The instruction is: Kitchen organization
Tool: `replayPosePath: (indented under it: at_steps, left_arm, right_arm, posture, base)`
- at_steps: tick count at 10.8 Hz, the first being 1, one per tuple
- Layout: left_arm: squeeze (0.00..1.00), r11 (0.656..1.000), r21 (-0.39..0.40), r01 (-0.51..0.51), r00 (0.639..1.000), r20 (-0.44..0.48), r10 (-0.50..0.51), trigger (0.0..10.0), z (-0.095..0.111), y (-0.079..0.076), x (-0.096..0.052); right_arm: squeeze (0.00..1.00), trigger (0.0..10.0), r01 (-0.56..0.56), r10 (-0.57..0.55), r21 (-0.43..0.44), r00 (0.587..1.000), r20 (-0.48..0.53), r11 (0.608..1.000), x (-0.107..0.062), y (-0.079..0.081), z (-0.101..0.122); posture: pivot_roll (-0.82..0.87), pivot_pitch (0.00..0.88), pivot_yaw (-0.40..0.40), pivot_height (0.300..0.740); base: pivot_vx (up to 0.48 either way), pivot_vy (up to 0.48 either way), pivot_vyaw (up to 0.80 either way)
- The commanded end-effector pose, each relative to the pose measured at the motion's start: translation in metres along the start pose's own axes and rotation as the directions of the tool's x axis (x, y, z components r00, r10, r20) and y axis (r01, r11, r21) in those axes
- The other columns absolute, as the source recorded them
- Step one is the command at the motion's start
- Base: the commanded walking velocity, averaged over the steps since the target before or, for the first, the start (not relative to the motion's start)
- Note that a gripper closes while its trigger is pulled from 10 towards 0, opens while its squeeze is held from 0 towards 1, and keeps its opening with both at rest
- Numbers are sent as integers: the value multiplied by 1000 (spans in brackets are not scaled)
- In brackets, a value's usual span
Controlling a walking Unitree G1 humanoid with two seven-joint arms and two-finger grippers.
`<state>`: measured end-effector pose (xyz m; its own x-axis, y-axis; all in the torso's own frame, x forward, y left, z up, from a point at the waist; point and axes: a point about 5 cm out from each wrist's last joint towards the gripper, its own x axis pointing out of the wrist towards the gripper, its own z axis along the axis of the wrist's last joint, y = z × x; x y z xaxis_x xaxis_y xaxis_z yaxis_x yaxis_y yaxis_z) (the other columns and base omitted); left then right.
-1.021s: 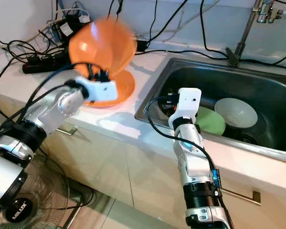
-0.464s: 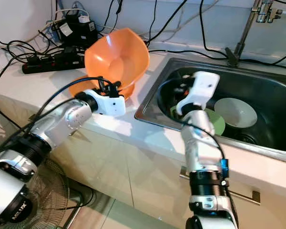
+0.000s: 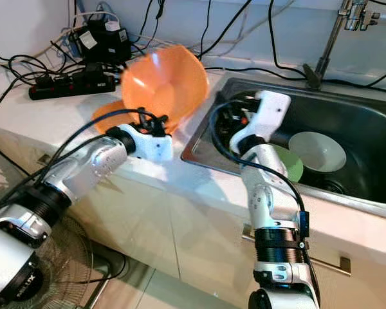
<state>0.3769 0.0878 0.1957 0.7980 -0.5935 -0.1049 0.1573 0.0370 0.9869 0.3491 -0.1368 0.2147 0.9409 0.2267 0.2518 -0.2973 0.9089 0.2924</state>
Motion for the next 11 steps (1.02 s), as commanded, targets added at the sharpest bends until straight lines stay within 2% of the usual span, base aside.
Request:
replayPosePath:
  at_steps: [1, 5, 7, 11]
  left_arm:
    - [0, 1000, 21, -5, 999, 40, 5, 10000, 8, 4, 1]
    - [0, 999, 35, 2, 996, 89, -6, 10000, 19, 1, 2]
    - [0, 998, 51, -39, 991, 133, 32, 10000, 26, 5, 2]
    - [0, 996, 66, -68, 987, 151, 57, 10000, 28, 8, -2]
  right_arm:
    - [0, 10000, -38, 38, 8, 999, 2, 999, 1, 8, 3]
    - [0, 10000, -55, 55, 19, 998, -13, 998, 1, 10, 2]
    - [0, 10000, -58, 59, 19, 998, -21, 998, 2, 11, 1]
    - [0, 10000, -44, 45, 19, 999, -23, 999, 3, 10, 0]
  posture:
    - [125, 10, 67, 740]
    - [128, 13, 64, 740]
    - [129, 13, 62, 740]
    - [135, 13, 57, 740]
  base:
    - [0, 0, 0]
    - [0, 0, 0]
    - [0, 0, 0]
    - [0, 0, 0]
